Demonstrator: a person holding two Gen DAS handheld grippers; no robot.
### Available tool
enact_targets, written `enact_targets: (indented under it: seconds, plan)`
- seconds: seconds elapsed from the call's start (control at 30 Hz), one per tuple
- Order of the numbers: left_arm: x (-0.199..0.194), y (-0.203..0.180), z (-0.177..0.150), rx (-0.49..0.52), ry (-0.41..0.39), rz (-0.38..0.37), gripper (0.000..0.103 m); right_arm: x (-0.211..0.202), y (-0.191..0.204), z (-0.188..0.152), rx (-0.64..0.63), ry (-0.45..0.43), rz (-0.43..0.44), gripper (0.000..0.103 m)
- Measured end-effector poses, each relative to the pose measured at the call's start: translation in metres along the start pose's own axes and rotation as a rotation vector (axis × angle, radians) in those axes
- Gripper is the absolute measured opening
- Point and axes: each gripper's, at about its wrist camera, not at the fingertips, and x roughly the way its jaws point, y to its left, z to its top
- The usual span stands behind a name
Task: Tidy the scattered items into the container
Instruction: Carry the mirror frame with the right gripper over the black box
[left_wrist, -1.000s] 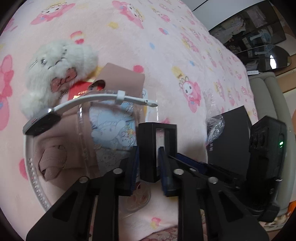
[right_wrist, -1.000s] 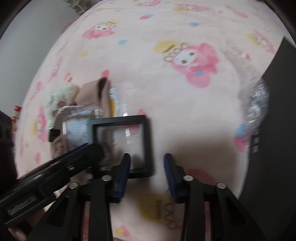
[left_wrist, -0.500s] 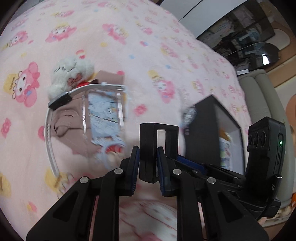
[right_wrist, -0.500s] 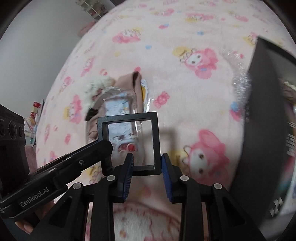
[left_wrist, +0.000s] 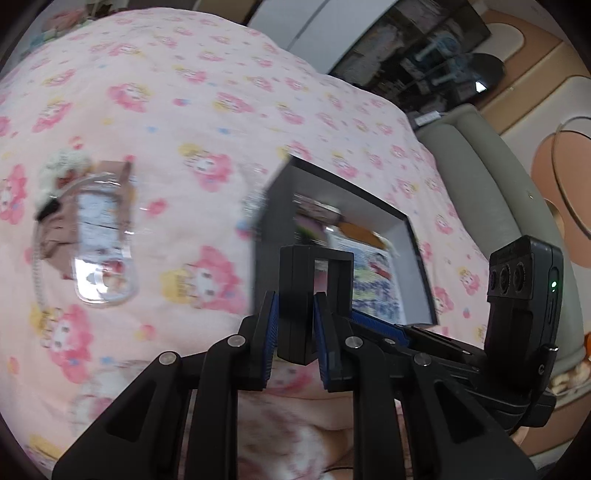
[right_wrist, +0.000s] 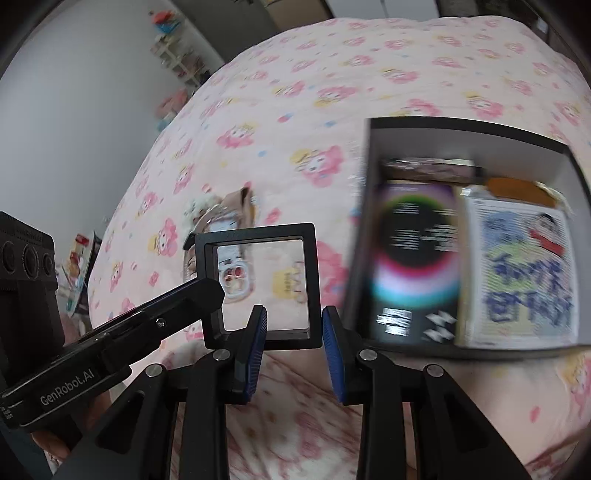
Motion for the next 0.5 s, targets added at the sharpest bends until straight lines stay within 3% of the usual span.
enact_targets:
  seconds: [0.1,0.3,0.5]
  plan:
    - [0.018,-0.019,-0.011,-0.030,0.017,-0.040,0.017,-0.014,-0.020,-0.007,0.006,-0.013,-0.020,0.028]
    - [0.051,-0.055,-0.016,0.005,0.078,-0.075,0.017,-0.038,-0.072,-0.017,0.052,-0.011,-0.050,0.028]
    - [0.073,-0.079,-0.001,0.047,0.082,-0.048,0.017,-0.046,-0.095,0.001,0.040,0.004,-0.088,0.028]
